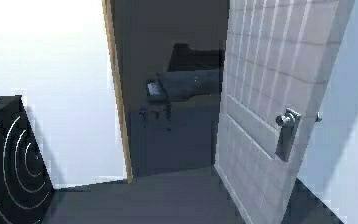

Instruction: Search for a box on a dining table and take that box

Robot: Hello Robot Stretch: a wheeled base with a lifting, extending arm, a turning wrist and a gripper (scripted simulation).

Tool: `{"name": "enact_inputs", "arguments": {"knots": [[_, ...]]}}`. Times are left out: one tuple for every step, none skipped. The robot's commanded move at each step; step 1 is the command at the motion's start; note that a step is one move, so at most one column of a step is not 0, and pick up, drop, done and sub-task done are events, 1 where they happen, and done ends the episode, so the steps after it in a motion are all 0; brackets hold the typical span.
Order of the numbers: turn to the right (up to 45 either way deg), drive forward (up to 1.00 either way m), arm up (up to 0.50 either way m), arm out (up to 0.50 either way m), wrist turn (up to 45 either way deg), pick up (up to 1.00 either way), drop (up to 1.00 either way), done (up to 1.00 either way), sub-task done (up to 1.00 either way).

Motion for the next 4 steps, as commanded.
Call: {"name": "enact_inputs", "arguments": {"knots": [[0.0,1.0,0.0,0.0,0.0,0.0,0.0,0.0,0.0],[0.0,0.4,0.0,0.0,0.0,0.0,0.0,0.0,0.0],[-9.0,0.0,0.0,0.0,0.0,0.0,0.0,0.0,0.0],[0.0,0.45,0.0,0.0,0.0,0.0,0.0,0.0,0.0]]}}
